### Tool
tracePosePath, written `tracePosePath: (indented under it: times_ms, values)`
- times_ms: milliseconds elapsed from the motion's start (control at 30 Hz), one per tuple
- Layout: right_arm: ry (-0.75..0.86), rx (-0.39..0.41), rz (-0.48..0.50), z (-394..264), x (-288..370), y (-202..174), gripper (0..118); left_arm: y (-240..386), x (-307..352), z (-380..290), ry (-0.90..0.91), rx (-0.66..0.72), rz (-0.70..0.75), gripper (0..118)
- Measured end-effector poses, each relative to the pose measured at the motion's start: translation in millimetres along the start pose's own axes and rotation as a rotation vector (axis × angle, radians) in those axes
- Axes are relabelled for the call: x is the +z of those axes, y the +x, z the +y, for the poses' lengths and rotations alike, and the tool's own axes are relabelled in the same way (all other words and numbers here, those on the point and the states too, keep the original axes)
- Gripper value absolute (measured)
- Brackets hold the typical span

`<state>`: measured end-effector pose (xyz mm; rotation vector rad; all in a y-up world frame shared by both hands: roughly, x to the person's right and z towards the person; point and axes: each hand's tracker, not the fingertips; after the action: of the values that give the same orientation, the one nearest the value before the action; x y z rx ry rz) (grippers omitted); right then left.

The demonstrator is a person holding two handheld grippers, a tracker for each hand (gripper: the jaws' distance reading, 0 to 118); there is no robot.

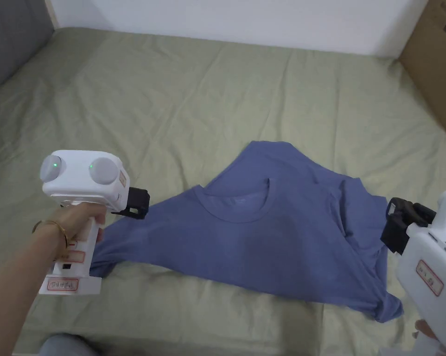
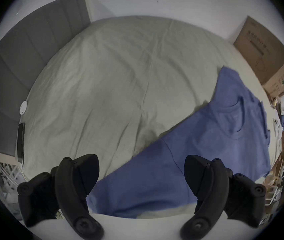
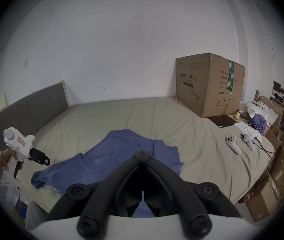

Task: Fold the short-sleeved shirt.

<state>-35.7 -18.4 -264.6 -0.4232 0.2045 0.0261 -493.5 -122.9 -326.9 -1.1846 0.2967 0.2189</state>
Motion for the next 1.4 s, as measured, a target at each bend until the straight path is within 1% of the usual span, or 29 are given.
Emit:
tracePosePath:
  times_ms: [67, 100, 133, 167, 200, 233, 267, 300, 367, 400, 433, 500, 533, 700, 800, 833, 867, 900, 933, 967, 1000, 1033, 1067, 1133, 1200, 1267, 1300, 1400]
  values:
    - [-0.02, 0.003, -0.012, -3, -5, 3, 0, 3, -11, -1, -0.003, 0.009, 0.004, 102]
    - [-0.031, 0.002, -0.017, -5, -8, 6, 0, 5, -16, -3, 0.0, 0.035, -0.011, 102]
    - [-0.042, -0.001, -0.019, -7, -11, 9, 0, 6, -20, -4, -0.004, 0.044, -0.019, 100]
    - [-0.053, -0.004, -0.025, -8, -13, 10, 0, 8, -24, -5, -0.011, 0.052, -0.024, 95]
    - [-0.063, -0.009, -0.032, -10, -16, 12, 0, 8, -28, -6, -0.021, 0.053, -0.027, 82]
    - [-0.071, -0.015, -0.035, -12, -18, 16, 0, 9, -31, -8, -0.032, 0.051, -0.031, 52]
    - [-0.079, -0.021, -0.037, -13, -20, 18, 0, 12, -31, -12, -0.029, 0.046, -0.021, 39]
    - [-0.084, -0.029, -0.04, -14, -22, 20, 0, 13, -26, -16, 0.003, 0.026, -0.019, 36]
    - [-0.093, -0.05, -0.043, -16, -23, 22, 0, 9, -23, -16, 0.004, -0.002, -0.047, 3]
    - [-0.099, -0.065, -0.042, -17, -24, 23, 0, 7, -20, -17, 0.014, 0.012, -0.054, 0]
    - [-0.101, -0.078, -0.039, -18, -24, 23, 0, 6, -18, -18, 0.023, 0.065, -0.065, 0]
    - [-0.105, -0.084, -0.032, -17, -24, 21, 0, 0, -11, -16, 0.044, 0.111, -0.08, 0]
    - [-0.108, -0.079, -0.029, -15, -24, 19, 0, 0, -5, -17, 0.073, 0.105, -0.087, 0]
    - [-0.12, 0.012, 0.018, 16, -37, 12, 0, 2, 46, -27, 0.276, 0.048, -0.162, 0]
    - [-0.149, 0.03, 0.088, 51, -59, 4, 1, 1, 71, -42, 0.37, 0.054, -0.186, 0]
    - [-0.172, 0.034, 0.113, 63, -69, 0, 3, 1, 77, -48, 0.397, 0.062, -0.19, 0]
    - [-0.199, 0.037, 0.146, 76, -80, -4, 3, 2, 80, -54, 0.407, 0.065, -0.192, 0]
    - [-0.216, 0.04, 0.183, 90, -94, -9, 18, 2, 85, -60, 0.422, 0.067, -0.185, 0]
    - [-0.231, 0.043, 0.204, 101, -106, -14, 39, 3, 89, -65, 0.438, 0.067, -0.188, 0]
    - [-0.262, 0.058, 0.206, 113, -122, -21, 71, 3, 93, -70, 0.448, 0.063, -0.187, 0]
    - [-0.27, 0.077, 0.202, 124, -138, -30, 109, 4, 95, -74, 0.465, 0.061, -0.184, 0]
    - [-0.242, 0.091, 0.223, 130, -153, -36, 118, 5, 97, -76, 0.478, 0.062, -0.184, 0]
    - [-0.301, 0.133, 0.215, 136, -175, -46, 116, 5, 99, -79, 0.486, 0.068, -0.188, 0]
    - [-0.396, 0.193, 0.23, 147, -219, -66, 118, 4, 96, -82, 0.481, 0.087, -0.224, 0]
    - [-0.408, 0.238, 0.207, 152, -251, -86, 118, 4, 92, -85, 0.46, 0.096, -0.25, 0]
    - [-0.46, 0.285, 0.218, 149, -291, -103, 118, 6, 87, -89, 0.443, 0.092, -0.263, 0]
    - [-0.498, 0.299, 0.214, 146, -312, -109, 118, 7, 84, -91, 0.432, 0.087, -0.26, 0]
    - [-0.611, 0.305, 0.18, 126, -377, -130, 118, 10, 77, -97, 0.396, 0.072, -0.242, 0]
